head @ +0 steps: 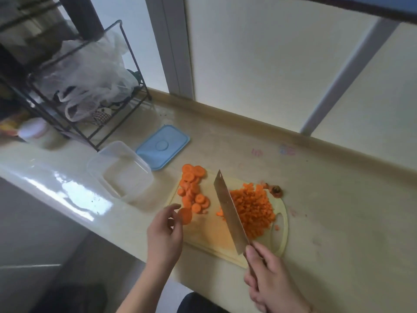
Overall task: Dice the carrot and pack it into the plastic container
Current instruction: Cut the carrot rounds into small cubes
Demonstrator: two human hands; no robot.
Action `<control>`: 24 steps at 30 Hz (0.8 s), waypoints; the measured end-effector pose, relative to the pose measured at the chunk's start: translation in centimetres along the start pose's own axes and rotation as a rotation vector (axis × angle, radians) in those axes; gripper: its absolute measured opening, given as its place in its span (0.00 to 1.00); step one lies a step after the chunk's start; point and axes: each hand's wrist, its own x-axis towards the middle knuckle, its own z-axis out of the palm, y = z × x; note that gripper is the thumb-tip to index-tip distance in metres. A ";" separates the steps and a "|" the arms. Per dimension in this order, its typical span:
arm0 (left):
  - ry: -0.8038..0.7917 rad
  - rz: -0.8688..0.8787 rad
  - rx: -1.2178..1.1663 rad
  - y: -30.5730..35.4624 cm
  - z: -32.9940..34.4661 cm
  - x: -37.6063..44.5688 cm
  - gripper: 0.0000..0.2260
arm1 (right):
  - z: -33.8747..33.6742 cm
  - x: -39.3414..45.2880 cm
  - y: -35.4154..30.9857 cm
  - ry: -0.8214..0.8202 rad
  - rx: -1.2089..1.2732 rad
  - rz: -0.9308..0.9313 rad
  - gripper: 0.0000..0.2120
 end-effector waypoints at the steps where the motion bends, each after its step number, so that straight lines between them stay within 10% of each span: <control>1: -0.010 0.003 0.014 0.0 0.2 -0.9 0.13 | 0.1 0.3 -0.2 -0.033 0.033 0.001 0.09; 12: 0.069 0.186 0.328 -1.6 6.0 -7.3 0.13 | -6.4 0.0 3.7 -0.080 -0.218 -0.107 0.12; 16: 0.081 0.465 0.389 -2.8 6.9 -7.8 0.14 | -8.3 0.9 4.6 -0.096 -0.402 -0.128 0.31; 24: -0.071 0.610 0.430 -3.9 7.5 -6.8 0.08 | -8.5 1.1 2.6 -0.177 -0.565 -0.165 0.25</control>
